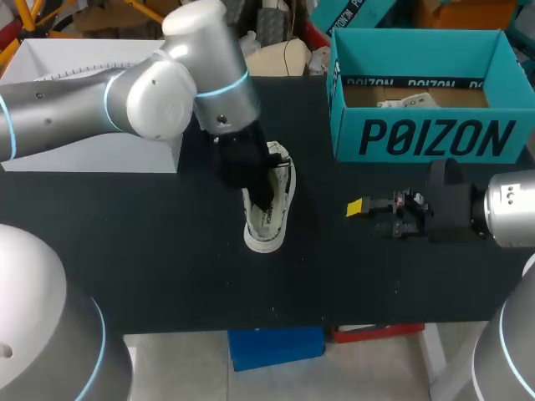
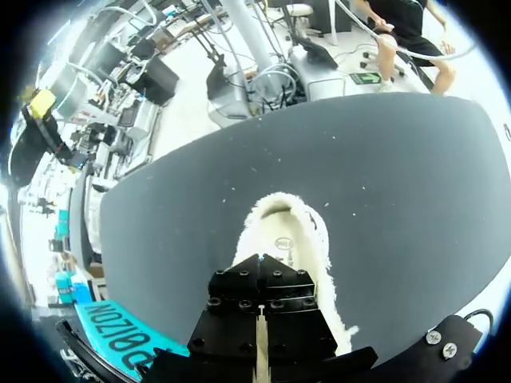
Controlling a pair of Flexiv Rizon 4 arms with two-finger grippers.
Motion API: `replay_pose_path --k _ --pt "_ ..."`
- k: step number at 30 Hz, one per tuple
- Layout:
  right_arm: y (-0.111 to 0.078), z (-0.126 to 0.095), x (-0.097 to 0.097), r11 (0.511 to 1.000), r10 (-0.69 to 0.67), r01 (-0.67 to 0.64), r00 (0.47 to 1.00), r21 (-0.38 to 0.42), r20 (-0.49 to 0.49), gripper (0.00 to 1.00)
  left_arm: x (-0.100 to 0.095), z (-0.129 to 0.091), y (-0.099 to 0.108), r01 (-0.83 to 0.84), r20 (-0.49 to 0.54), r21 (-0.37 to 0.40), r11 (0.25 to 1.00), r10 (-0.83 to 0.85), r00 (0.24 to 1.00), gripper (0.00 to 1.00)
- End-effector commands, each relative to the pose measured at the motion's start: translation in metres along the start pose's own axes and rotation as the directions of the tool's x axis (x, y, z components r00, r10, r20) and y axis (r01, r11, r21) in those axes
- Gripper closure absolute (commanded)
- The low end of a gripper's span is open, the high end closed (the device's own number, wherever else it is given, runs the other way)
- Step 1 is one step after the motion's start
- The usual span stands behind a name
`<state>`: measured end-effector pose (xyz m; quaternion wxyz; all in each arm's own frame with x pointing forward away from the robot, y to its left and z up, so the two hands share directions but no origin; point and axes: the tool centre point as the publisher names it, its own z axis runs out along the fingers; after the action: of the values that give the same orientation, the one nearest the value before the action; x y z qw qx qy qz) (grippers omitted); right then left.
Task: Take the shoe out of the shoebox, open the shoe tongue, remove and reinsert the insole, then place the shoe into the shoebox
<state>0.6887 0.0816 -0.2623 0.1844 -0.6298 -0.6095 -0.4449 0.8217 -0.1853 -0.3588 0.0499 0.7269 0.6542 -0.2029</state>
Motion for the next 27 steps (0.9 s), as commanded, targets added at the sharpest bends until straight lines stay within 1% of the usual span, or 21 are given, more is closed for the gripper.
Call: replay_pose_path --k 1,4,9,11,14,16,19,21,25,27 --pt "0.0 0.0 0.0 1.0 0.001 -0.001 1.0 0.001 0.001 0.0 0.011 -0.039 -0.011 0.071 0.082 -0.042 0.997 -0.067 0.994 1.0" --pt "0.0 0.0 0.0 1.0 0.001 -0.001 1.0 0.001 0.001 0.0 0.01 -0.055 -0.012 0.149 0.167 -0.038 0.988 -0.14 0.976 1.0" --pt "0.0 0.0 0.0 1.0 0.001 -0.001 1.0 0.001 0.001 0.0 0.013 -0.078 -0.004 0.282 0.237 -0.067 0.957 -0.259 0.936 1.0" --pt "0.0 0.0 0.0 1.0 0.001 -0.001 1.0 0.001 0.001 0.0 0.014 -0.084 -0.001 0.319 0.252 -0.093 0.943 -0.287 0.924 1.0" --pt "0.0 0.0 0.0 1.0 0.001 -0.001 1.0 0.001 0.001 0.0 0.015 -0.089 0.006 0.405 0.284 -0.138 0.904 -0.356 0.89 1.0" --pt "0.0 0.0 0.0 1.0 0.001 -0.001 1.0 0.001 0.001 0.0 0.017 -0.09 0.014 0.447 0.305 -0.159 0.88 -0.387 0.87 1.0" --pt "0.0 0.0 0.0 1.0 0.001 -0.001 1.0 0.001 0.001 0.0 0.015 -0.091 0.024 0.486 0.32 -0.197 0.852 -0.413 0.853 1.0" --pt "0.0 0.0 0.0 1.0 0.001 -0.001 1.0 0.001 0.001 0.0 0.015 -0.091 0.03 0.493 0.313 -0.223 0.841 -0.417 0.854 1.0" --pt "0.0 0.0 0.0 1.0 0.001 -0.001 1.0 0.001 0.001 0.0 0.012 -0.092 0.047 0.514 0.328 -0.258 0.818 -0.426 0.843 1.0" --pt "0.0 0.0 0.0 1.0 0.001 -0.001 1.0 0.001 0.001 0.0 0.011 -0.094 0.054 0.533 0.341 -0.259 0.805 -0.44 0.831 1.0"
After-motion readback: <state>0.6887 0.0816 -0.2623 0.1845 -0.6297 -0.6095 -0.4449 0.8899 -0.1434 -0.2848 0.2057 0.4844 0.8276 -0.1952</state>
